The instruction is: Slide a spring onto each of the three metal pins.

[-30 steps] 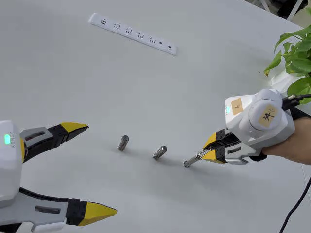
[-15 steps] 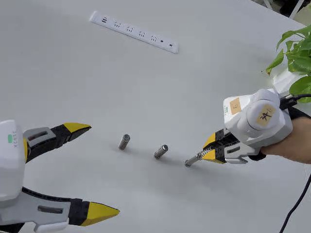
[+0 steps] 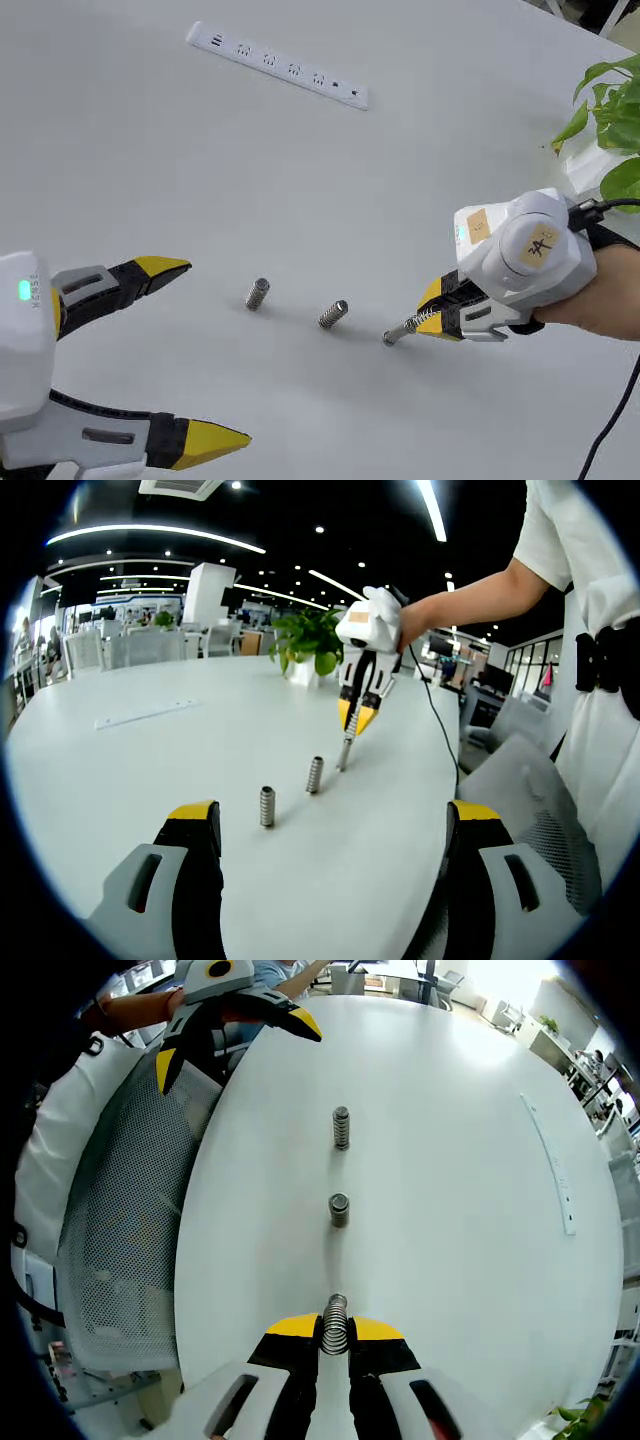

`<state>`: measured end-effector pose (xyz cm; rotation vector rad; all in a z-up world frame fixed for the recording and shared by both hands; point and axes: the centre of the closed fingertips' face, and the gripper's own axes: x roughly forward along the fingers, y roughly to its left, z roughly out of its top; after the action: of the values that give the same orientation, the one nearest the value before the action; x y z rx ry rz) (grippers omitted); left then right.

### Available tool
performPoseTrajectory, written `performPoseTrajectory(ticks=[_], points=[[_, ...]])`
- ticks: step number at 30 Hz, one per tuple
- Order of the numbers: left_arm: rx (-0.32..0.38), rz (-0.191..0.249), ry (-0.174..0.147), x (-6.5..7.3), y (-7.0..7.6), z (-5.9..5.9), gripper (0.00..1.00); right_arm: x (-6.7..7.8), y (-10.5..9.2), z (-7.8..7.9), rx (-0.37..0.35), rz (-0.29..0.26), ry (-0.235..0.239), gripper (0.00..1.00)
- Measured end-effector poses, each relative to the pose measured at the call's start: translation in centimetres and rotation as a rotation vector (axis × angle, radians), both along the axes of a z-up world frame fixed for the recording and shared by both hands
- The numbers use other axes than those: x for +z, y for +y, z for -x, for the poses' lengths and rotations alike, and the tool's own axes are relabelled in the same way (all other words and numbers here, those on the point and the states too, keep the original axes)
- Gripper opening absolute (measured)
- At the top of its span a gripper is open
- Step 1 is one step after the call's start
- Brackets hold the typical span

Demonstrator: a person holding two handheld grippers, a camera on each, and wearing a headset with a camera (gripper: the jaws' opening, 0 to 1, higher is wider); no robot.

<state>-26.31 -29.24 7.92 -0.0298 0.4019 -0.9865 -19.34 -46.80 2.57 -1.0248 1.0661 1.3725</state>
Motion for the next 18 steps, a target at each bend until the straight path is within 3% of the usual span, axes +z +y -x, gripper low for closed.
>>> performPoseTrajectory(ticks=[18], points=[[-0.001, 0.005, 0.013, -0.17, -0.11, 0.03, 0.91, -0.70, 0.13, -0.08, 0.011, 0.009, 0.008, 0.07]])
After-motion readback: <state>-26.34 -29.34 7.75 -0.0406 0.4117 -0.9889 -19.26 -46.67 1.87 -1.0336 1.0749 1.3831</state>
